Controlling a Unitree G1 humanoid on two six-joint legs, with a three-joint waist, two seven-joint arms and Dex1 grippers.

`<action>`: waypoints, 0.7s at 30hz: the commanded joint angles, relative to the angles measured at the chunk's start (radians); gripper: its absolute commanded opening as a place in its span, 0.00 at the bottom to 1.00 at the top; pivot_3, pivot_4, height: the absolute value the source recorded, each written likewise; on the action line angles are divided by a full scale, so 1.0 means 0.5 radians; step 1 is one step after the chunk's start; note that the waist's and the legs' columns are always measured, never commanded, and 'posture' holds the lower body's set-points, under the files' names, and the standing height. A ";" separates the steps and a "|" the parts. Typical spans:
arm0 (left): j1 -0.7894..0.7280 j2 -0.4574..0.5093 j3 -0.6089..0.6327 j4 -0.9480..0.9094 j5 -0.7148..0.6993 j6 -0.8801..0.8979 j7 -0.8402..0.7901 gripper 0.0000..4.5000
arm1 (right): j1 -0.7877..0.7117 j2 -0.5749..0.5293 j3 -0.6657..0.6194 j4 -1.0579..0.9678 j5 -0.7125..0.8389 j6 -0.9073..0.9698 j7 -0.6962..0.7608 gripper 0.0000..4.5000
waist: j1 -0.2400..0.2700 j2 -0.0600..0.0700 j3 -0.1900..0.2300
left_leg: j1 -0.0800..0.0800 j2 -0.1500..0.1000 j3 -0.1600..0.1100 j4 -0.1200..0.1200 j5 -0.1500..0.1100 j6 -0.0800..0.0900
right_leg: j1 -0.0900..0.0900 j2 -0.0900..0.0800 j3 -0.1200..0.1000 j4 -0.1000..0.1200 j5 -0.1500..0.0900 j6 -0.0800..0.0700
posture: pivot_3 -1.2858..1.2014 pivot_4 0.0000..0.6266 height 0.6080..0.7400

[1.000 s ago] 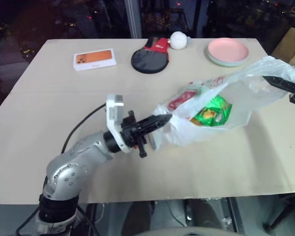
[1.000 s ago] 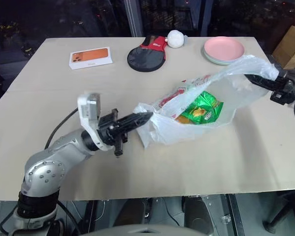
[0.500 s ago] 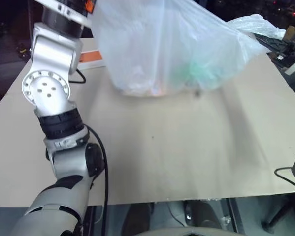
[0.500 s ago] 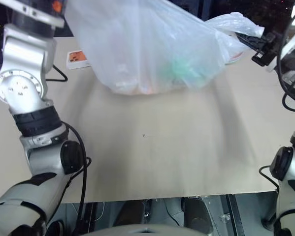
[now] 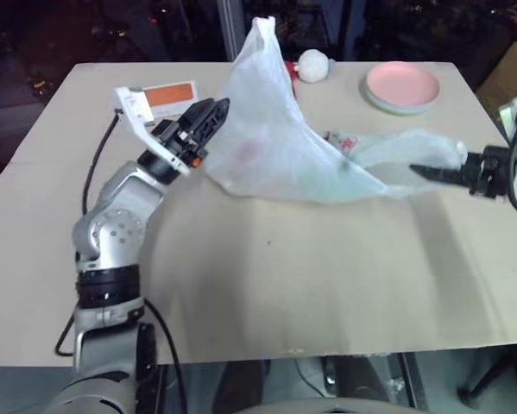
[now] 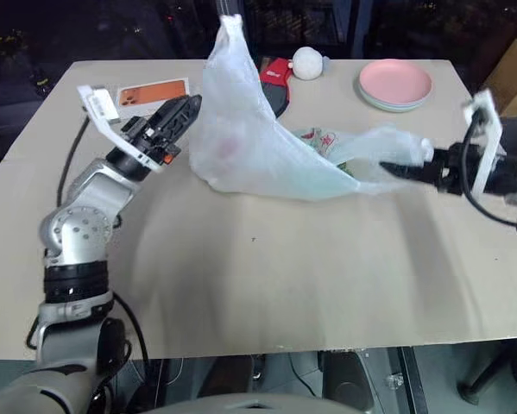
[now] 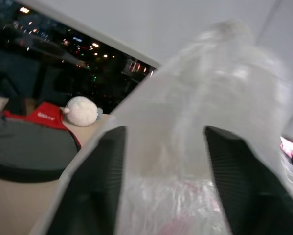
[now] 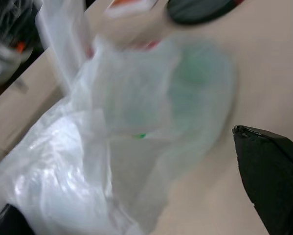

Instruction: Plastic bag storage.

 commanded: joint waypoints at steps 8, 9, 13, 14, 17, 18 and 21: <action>0.254 0.078 0.086 -0.332 -0.089 0.172 -0.082 0.99 | 0.070 -0.164 -0.043 -0.144 0.008 -0.174 0.439 1.00 | 0.007 0.000 0.000 | 0.000 0.001 -0.004 0.016 0.000 0.000 | -0.001 0.003 -0.002 0.022 0.000 0.000 | 0.52 0.24 1.00; 0.279 0.088 0.101 -0.349 -0.107 0.195 -0.082 0.99 | 0.074 -0.180 -0.079 -0.162 0.050 -0.171 0.488 1.00 | 0.007 0.000 0.000 | 0.000 0.001 -0.004 0.018 0.000 0.000 | -0.001 0.003 -0.001 0.022 0.000 0.000 | 0.52 0.24 1.00; 0.414 0.138 0.136 -0.410 -0.111 0.258 -0.089 0.99 | 0.063 -0.189 -0.211 -0.161 0.151 -0.180 0.552 1.00 | 0.003 -0.001 0.000 | 0.000 0.001 -0.003 0.023 0.000 0.001 | 0.000 0.002 0.000 0.023 0.000 0.000 | 0.52 0.24 1.00; 0.461 0.149 0.151 -0.432 -0.129 0.279 -0.095 0.99 | 0.022 -0.136 -0.264 -0.117 0.189 -0.177 0.490 1.00 | 0.005 -0.001 0.000 | 0.000 0.002 -0.003 0.023 0.000 0.001 | 0.000 0.003 0.000 0.023 0.000 0.000 | 0.52 0.24 1.00; 0.731 0.241 0.168 -0.563 -0.075 0.311 -0.185 0.99 | 0.063 -0.023 -0.306 0.059 -0.062 -0.419 0.235 1.00 | -0.005 -0.002 -0.001 | 0.000 0.003 -0.002 0.024 0.000 0.001 | 0.000 0.005 0.000 0.025 0.000 0.000 | 0.52 0.24 1.00; 0.817 0.271 0.163 -0.606 -0.043 0.317 -0.196 0.99 | 0.128 -0.017 -0.287 0.106 -0.185 -0.528 0.190 1.00 | -0.004 -0.003 -0.001 | 0.001 0.004 -0.002 0.024 0.000 0.001 | 0.001 0.005 0.000 0.025 0.000 0.000 | 0.52 0.24 1.00; 1.248 0.333 0.139 -0.752 0.171 0.213 -0.262 0.99 | 0.609 0.057 -0.289 0.178 -0.532 -1.091 0.261 1.00 | 0.025 -0.008 -0.004 | 0.000 0.003 -0.002 0.024 0.000 0.000 | 0.001 0.004 -0.001 0.023 -0.001 -0.001 | 0.52 0.24 1.00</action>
